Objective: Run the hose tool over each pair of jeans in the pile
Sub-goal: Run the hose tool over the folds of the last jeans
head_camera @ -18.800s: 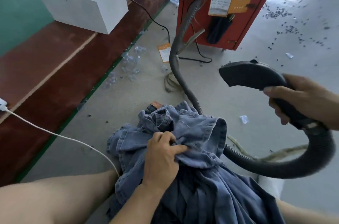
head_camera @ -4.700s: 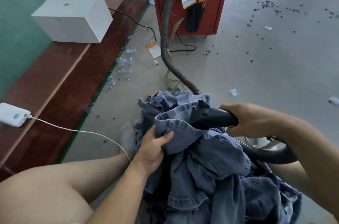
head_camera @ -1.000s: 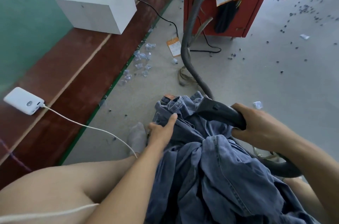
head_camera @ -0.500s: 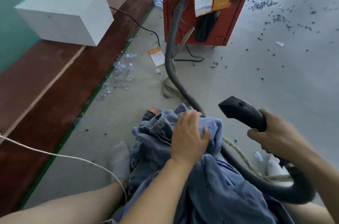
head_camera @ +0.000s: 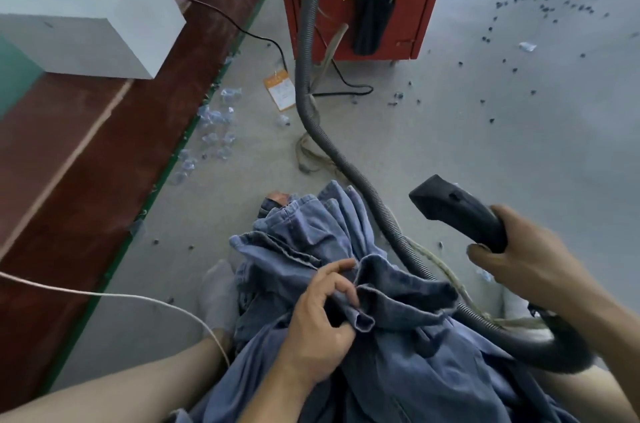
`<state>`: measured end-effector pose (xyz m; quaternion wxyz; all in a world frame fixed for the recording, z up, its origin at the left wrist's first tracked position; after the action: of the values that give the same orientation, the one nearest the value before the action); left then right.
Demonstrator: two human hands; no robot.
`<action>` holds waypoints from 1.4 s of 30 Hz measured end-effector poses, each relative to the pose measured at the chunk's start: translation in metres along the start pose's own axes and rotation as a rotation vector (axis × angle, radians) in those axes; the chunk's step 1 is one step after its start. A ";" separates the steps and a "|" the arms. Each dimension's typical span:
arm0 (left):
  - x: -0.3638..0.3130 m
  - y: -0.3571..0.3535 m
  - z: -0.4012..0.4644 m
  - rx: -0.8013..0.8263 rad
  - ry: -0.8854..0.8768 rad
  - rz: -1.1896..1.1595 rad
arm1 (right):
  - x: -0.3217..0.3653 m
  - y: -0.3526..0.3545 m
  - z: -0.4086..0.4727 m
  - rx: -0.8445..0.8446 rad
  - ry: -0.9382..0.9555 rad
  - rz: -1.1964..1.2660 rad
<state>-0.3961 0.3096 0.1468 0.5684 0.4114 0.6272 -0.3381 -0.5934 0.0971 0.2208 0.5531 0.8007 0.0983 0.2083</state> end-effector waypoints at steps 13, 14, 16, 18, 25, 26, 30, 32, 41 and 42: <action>-0.008 -0.002 -0.019 -0.160 0.250 -0.791 | 0.010 0.057 -0.058 0.486 0.309 -0.105; -0.009 -0.003 -0.019 -0.206 0.255 -0.855 | 0.015 0.053 -0.062 0.523 0.354 -0.146; -0.011 -0.005 -0.017 -0.305 0.297 -1.071 | 0.028 0.041 -0.069 0.567 0.437 -0.200; -0.013 -0.008 -0.016 -0.372 0.354 -1.180 | 0.038 0.034 -0.075 0.555 0.498 -0.224; -0.015 -0.020 -0.016 -0.361 0.418 -0.959 | 0.027 0.053 -0.066 0.369 0.433 0.027; -0.014 -0.021 -0.016 -0.353 0.411 -0.935 | 0.022 0.056 -0.060 0.311 0.387 0.069; -0.014 -0.021 -0.015 -0.395 0.425 -1.025 | 0.025 0.059 -0.046 0.260 0.325 -0.004; -0.014 -0.021 -0.012 -0.431 0.442 -1.167 | 0.040 0.052 -0.050 0.352 0.371 -0.097; -0.018 -0.013 0.000 -0.500 0.512 -1.536 | 0.054 0.062 -0.043 0.087 0.379 0.007; -0.020 -0.013 0.001 -0.513 0.511 -1.548 | 0.051 0.069 -0.044 0.096 0.375 0.001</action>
<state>-0.4065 0.3004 0.1657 0.0940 -0.2108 0.8976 -0.3754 -0.5726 0.1282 0.3091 0.4862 0.7731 0.2091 0.3494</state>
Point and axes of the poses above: each hand's wrist, its own z-axis towards the middle knuckle, its own y-axis out of the back of the hand, x = y × z, the point moved 2 cm from there along z, towards the middle knuckle, and after that the axes turned 12 degrees about -z, right-handed, at the moved point
